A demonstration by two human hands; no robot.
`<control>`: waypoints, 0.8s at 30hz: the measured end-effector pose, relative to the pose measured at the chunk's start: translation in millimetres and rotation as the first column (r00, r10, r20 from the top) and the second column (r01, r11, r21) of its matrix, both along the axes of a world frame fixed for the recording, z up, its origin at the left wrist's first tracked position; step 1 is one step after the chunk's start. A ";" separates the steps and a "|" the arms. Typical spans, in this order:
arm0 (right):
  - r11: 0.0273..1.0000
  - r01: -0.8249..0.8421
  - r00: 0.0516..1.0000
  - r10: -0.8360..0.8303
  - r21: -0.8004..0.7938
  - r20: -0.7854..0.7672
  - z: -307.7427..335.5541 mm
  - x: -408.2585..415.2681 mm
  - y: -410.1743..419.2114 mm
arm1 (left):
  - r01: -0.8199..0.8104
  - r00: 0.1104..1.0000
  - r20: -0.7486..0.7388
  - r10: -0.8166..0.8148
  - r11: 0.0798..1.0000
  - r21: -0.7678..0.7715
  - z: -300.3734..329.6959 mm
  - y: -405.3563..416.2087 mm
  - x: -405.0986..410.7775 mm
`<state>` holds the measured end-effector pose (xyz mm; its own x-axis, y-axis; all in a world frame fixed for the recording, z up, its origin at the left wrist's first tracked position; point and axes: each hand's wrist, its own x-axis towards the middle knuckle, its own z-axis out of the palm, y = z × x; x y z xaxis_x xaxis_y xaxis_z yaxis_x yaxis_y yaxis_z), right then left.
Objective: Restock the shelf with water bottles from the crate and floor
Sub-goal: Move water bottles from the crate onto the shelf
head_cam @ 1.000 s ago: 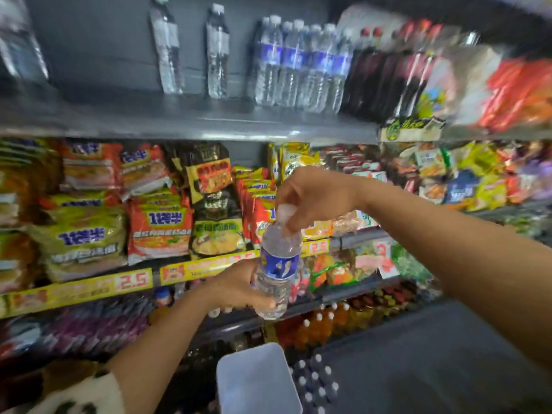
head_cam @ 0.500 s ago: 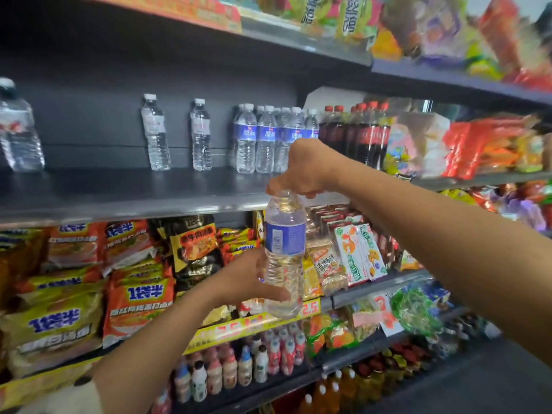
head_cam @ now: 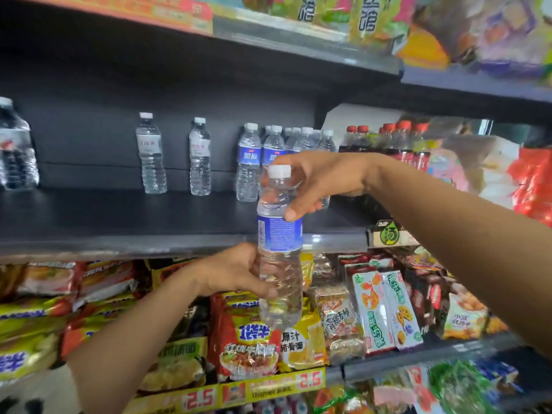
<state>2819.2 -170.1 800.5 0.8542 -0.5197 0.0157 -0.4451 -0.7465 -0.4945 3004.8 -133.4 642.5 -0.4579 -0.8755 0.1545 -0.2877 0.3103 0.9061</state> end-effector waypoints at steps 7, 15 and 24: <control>0.967 0.177 0.975 -0.147 -0.183 0.169 0.7 1.4 -21.8 | -0.078 0.989 -0.126 0.078 0.997 0.007 7.9 -23.4 -14.3; 0.871 0.447 0.882 -0.392 -0.201 0.262 22.9 11.6 -29.1 | -0.450 0.885 -0.230 0.406 0.873 -0.188 13.9 -44.4 -35.3; 0.970 0.244 0.951 -0.240 0.004 0.193 52.7 -4.1 -48.2 | -0.132 0.985 -0.118 0.124 0.989 -0.066 55.2 -51.7 -10.4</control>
<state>2815.1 -218.3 853.2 0.6831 -0.7083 0.1782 -0.5122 -0.6385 -0.5744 2994.4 -185.1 697.8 -0.3189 -0.9101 0.2646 -0.2258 0.3441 0.9114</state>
